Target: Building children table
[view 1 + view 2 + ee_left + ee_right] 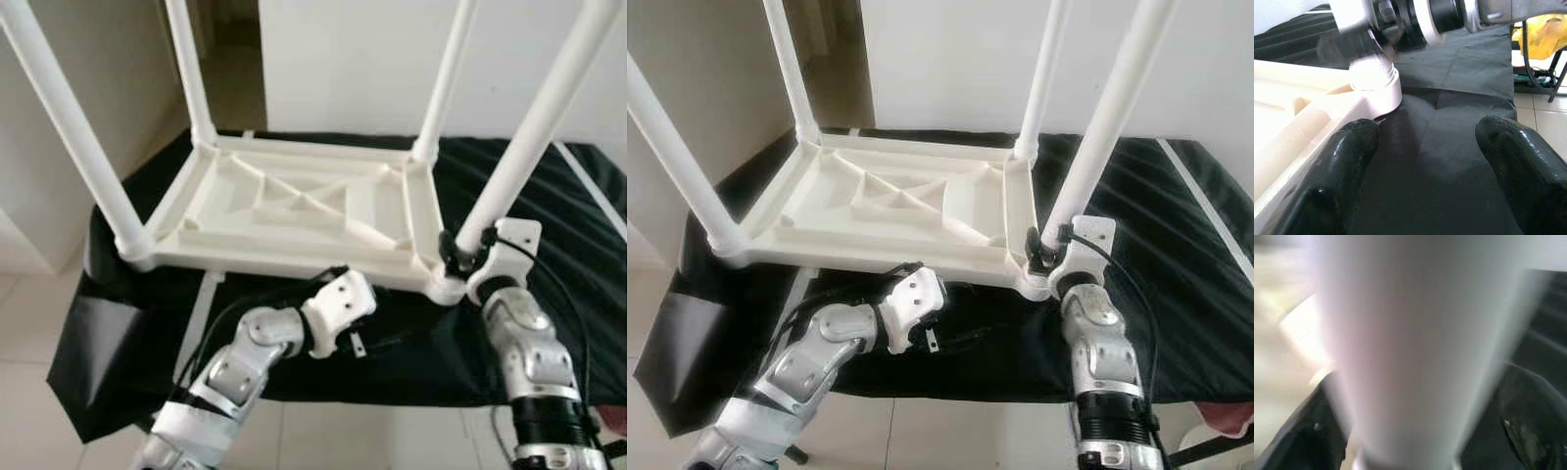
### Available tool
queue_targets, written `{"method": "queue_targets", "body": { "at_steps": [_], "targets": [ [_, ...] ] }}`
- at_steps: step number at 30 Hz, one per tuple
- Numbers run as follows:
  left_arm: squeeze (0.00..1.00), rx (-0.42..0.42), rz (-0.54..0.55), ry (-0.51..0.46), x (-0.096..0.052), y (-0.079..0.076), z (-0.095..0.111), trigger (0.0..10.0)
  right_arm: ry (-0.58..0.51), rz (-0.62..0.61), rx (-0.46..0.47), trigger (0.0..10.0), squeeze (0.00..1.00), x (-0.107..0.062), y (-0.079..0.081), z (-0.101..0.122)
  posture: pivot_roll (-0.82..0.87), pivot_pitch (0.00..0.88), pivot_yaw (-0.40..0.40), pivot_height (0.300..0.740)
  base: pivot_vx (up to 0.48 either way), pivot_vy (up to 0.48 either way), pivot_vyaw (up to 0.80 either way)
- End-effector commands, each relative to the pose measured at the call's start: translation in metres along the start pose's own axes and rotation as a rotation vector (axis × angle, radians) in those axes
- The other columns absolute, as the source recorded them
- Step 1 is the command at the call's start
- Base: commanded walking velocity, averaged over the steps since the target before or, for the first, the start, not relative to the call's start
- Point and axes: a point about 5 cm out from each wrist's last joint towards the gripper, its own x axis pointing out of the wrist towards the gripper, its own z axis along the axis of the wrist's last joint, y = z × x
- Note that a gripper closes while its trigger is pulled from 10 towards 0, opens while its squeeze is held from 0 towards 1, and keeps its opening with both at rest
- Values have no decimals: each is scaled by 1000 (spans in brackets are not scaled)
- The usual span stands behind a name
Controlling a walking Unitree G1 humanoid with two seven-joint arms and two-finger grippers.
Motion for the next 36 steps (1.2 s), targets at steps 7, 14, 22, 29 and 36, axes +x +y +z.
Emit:
{"method": "queue_targets", "body": {
  "at_steps": [7, 14, 22, 29, 36],
  "targets": [
    [0, 6, -12, -2, 2, 0, 0, 10000, 20, 260, -74, 10000, 0, 5, 10, -2, 22, 0, -17, 740, 0, 0, 0],
    [0, 8, -5, -4, 2, 2, 1, 10000, 33, 300, -150, 1020, 0, 11, 1, -4, 28, 0, -21, 740, 0, 0, 0],
    [0, 8, 3, 2, 1, 2, 0, 10000, 69, 314, -149, 0, 0, 5, -7, -14, 31, 0, -17, 740, 0, 0, 0],
    [0, 2, -1, 7, -1, -1, -2, 10000, 89, 240, -89, 10000, 0, -1, -15, -22, 23, 0, -12, 740, 0, 0, 0],
    [0, 0, -12, 8, 0, -3, -2, 10000, 98, 53, 64, 10000, 0, 2, -10, -26, 9, 0, -7, 740, 0, 0, 0]
  ]
}}
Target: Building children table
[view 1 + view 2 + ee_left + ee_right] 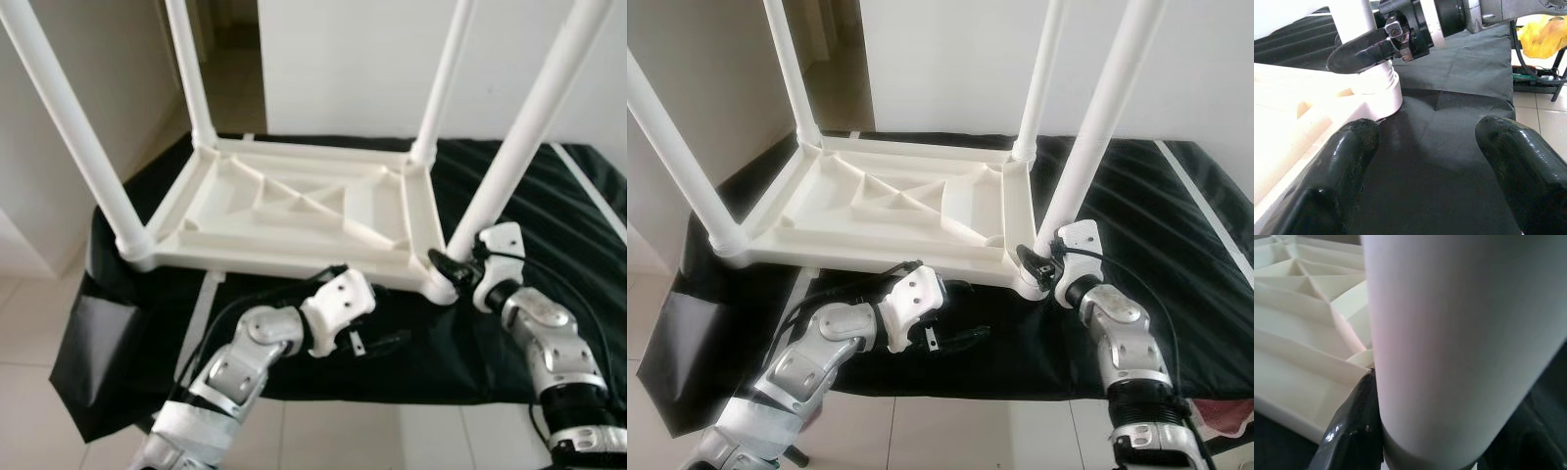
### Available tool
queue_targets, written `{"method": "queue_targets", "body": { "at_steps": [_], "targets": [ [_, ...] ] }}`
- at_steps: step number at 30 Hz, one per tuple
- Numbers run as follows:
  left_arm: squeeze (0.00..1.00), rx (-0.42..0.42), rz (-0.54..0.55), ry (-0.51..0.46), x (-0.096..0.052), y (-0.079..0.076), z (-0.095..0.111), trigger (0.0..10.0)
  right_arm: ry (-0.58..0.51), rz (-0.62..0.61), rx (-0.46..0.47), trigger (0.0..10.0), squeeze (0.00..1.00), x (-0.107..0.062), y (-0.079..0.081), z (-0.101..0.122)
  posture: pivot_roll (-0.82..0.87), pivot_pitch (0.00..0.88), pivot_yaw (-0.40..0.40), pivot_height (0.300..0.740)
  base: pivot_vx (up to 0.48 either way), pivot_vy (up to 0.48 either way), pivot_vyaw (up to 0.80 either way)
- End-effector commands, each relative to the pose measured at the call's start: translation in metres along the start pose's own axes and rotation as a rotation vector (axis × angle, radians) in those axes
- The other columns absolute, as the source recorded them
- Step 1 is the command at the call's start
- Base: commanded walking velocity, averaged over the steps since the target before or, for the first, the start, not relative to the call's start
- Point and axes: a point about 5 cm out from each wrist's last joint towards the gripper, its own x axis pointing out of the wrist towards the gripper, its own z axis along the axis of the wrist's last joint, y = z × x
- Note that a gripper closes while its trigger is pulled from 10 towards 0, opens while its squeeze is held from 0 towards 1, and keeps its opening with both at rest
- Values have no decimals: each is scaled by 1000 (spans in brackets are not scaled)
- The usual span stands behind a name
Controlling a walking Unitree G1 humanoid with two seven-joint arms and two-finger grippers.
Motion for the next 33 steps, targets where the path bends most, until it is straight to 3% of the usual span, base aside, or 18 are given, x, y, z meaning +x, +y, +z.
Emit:
{"method": "queue_targets", "body": {
  "at_steps": [1, 9, 13, 19, 21, 23, 25, 33],
  "targets": [
    [0, -1, -17, 4, 1, -4, -2, 10000, 76, -81, 83, 10000, 0, -4, -3, -19, 9, 0, -7, 740, 0, 0, 0],
    [0, -6, -24, 1, 2, -6, -1, 10000, 97, -256, 156, 10000, 0, -1, 1, -18, 3, 0, -10, 740, 0, 0, 0],
    [0, -1, -20, 3, 4, -6, -2, 10000, 117, -414, 209, 10000, 0, 1, 8, -16, 1, 0, -21, 740, 0, 0, 0],
    [0, -1, -17, 2, 4, -5, -1, 10000, 103, -499, 203, 10000, 0, 2, 18, -15, 5, 0, -23, 740, 0, 0, 0],
    [0, 1, -11, 5, 3, -3, -2, 10000, 97, -665, 230, 10000, 0, 3, 26, -18, 12, 0, -25, 740, 0, 0, 0],
    [0, 1, -11, 5, 3, -3, -2, 10000, 97, -665, 230, 10000, 0, 3, 26, -18, 12, 0, -25, 740, 0, 0, 0],
    [0, 10, -4, 19, 2, -1, -3, 10000, 81, -788, 280, 10000, 0, 5, 33, -15, 11, 0, -18, 740, 0, 0, 0],
    [0, 15, -17, 21, 3, -2, -3, 10000, 69, -831, 242, 10000, 0, 1, 29, -9, -1, 0, -3, 740, 0, 0, 0]
  ]
}}
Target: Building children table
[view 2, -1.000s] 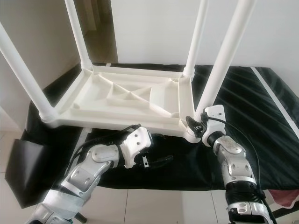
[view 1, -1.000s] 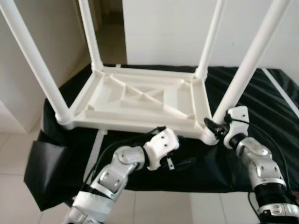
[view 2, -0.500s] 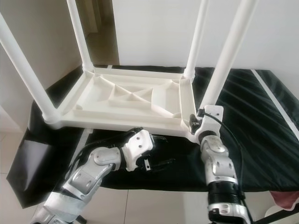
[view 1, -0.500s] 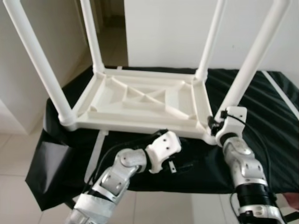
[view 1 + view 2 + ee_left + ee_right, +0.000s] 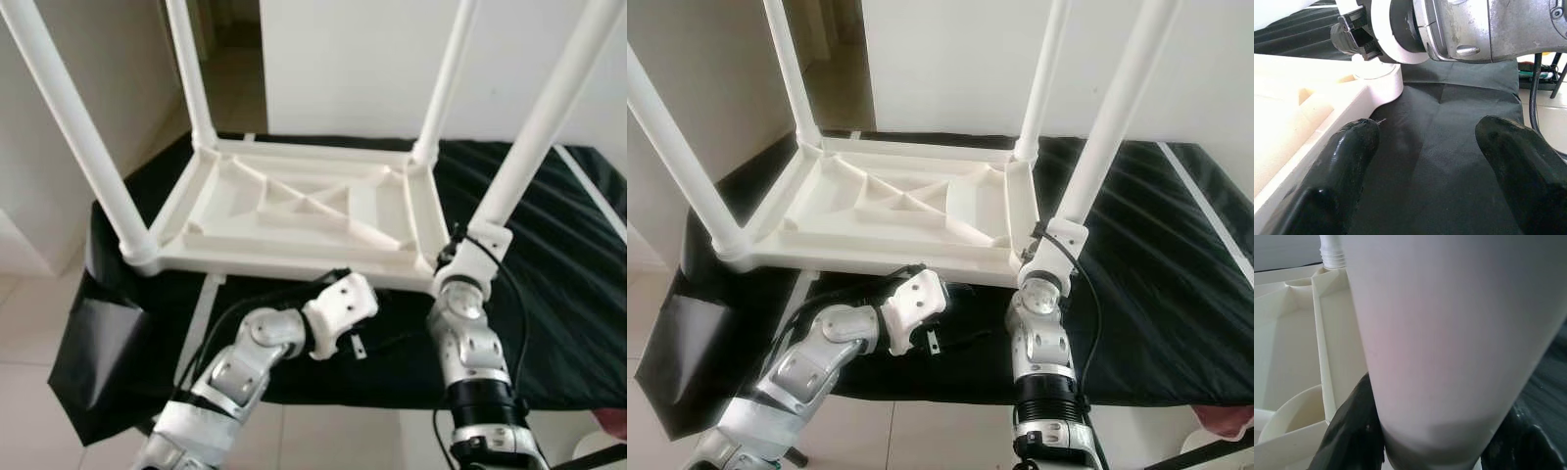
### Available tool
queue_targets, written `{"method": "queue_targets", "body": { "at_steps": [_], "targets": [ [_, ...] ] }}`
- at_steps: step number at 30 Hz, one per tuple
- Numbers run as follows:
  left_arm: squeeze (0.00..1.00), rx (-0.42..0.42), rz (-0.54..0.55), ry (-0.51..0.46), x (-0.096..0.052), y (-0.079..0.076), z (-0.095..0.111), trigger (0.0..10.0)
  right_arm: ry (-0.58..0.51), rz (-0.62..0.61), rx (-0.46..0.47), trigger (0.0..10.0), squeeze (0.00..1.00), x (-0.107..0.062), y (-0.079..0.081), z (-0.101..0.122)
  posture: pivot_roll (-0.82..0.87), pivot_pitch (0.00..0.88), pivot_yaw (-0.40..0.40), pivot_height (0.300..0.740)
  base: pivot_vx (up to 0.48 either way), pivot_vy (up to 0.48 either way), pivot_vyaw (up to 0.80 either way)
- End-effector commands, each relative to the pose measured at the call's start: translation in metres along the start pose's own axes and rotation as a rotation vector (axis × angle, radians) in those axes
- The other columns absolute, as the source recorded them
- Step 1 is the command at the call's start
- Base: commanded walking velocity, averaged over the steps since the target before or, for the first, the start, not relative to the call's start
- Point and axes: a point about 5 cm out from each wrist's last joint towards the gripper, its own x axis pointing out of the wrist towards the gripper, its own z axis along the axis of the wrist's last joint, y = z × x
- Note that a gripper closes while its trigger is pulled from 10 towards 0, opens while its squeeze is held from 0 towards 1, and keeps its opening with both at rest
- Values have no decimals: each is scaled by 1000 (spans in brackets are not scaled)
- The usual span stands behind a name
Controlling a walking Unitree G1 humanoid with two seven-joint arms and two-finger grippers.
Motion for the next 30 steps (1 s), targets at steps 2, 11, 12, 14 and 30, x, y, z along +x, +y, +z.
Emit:
{"method": "queue_targets", "body": {
  "at_steps": [2, 11, 12, 14, 30],
  "targets": [
    [0, 11, -6, 4, 1, 0, 0, 10000, 58, -80, -12, 10000, 0, 2, -18, -12, -3, 0, -1, 740, 0, 0, 0],
    [0, 10, -21, -6, 5, -1, 2, 10000, 8, -37, 35, 10000, 1000, -1, -13, -5, -29, 0, 4, 740, 0, 0, 0],
    [0, 10, -21, -6, 5, -1, 2, 10000, 8, -37, 35, 10000, 1000, -1, -13, -5, -29, 0, 4, 740, 0, 0, 0],
    [0, 10, -28, -12, 8, -2, 3, 10000, -25, 8, 39, 10000, 1000, -3, -13, -1, -34, 0, 7, 740, 0, 0, 0],
    [0, 23, -25, -10, 6, 7, 4, 10000, -57, 395, -83, 10000, 0, 8, -48, 9, -41, 0, 17, 740, 0, 0, 0]
  ]
}}
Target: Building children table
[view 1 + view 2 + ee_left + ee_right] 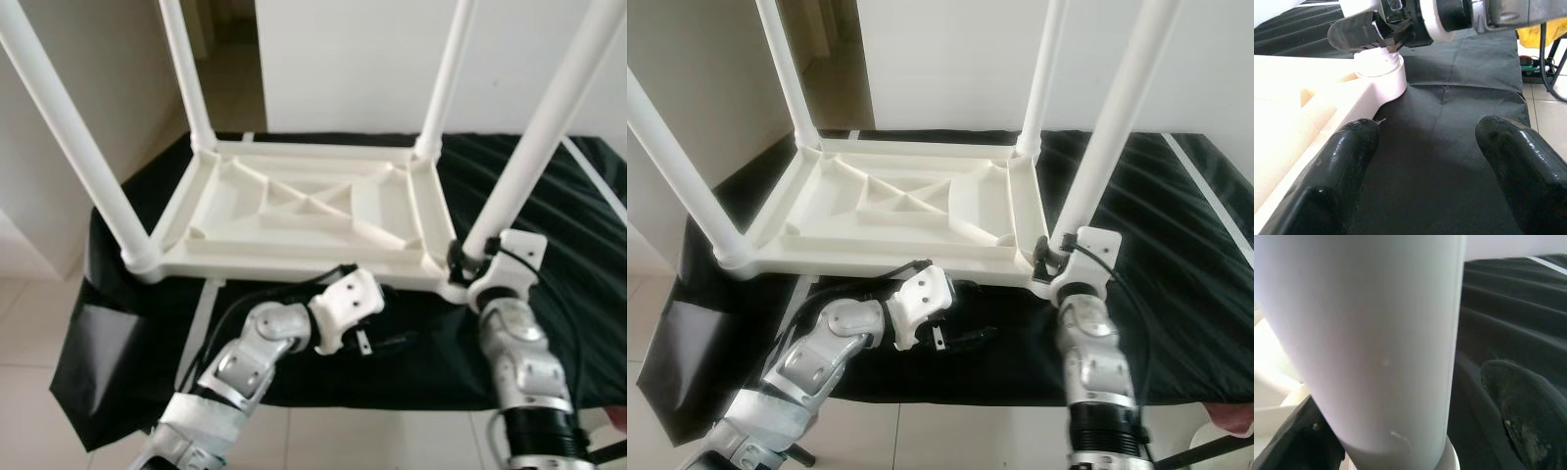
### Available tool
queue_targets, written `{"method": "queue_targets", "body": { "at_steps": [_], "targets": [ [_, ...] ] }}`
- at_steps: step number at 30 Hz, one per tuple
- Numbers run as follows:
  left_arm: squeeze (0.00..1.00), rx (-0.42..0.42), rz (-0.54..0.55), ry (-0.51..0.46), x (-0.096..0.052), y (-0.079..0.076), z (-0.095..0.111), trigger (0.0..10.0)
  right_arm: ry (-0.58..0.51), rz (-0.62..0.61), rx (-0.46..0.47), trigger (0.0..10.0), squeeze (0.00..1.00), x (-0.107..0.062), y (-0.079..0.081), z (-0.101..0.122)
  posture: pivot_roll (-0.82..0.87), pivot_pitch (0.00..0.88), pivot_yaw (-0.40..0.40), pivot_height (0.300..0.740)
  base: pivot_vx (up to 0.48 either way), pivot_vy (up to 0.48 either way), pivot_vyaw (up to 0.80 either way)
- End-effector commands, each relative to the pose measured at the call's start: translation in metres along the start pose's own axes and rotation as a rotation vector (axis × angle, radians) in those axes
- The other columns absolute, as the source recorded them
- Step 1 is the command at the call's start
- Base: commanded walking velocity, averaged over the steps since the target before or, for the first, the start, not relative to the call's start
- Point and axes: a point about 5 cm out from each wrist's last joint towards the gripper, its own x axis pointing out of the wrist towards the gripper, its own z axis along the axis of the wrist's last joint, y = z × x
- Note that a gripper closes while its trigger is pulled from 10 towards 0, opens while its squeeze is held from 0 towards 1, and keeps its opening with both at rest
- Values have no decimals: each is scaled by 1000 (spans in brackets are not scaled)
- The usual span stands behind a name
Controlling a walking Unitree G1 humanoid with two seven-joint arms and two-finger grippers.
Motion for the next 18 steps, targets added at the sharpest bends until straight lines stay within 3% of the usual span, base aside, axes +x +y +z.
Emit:
{"method": "queue_targets", "body": {
  "at_steps": [1, 5, 6, 11, 12, 16, 17, 18],
  "targets": [
    [0, 7, -3, -2, 0, 2, 1, 10000, 8, 42, -7, 10000, 0, 2, -3, -1, -41, 0, 17, 740, 0, 0, 0],
    [0, 11, -6, -4, 0, 3, 2, 10000, -15, 162, -75, 10000, 0, 6, -1, 6, -47, 0, 18, 740, 0, 0, 0],
    [0, 14, -13, -8, 1, 1, 2, 10000, -21, 268, -148, 10000, 0, 11, 4, 8, -51, 0, 18, 740, 0, 0, 0],
    [0, 16, -18, -15, 5, 1, 4, 10000, -13, 364, -198, 10000, 0, 14, 8, 6, -48, 0, 16, 740, 0, 0, 0],
    [0, 17, -18, -25, 6, 1, 6, 10000, -16, 431, -223, 10000, 0, 14, 12, 5, -46, 0, 16, 740, 0, 0, 0],
    [0, 21, -18, -27, 6, 2, 6, 10000, 0, 464, -210, 10000, 0, 15, 15, 3, -39, 0, 13, 740, 0, 0, 0],
    [0, 23, -14, -26, 6, 3, 6, 10000, 7, 487, -229, 2000, 0, 18, 16, 1, -31, 0, 9, 740, 0, 0, 0],
    [0, 23, -14, -26, 6, 3, 6, 10000, 7, 487, -229, 2000, 0, 18, 16, 1, -31, 0, 9, 740, 0, 0, 0]
  ]
}}
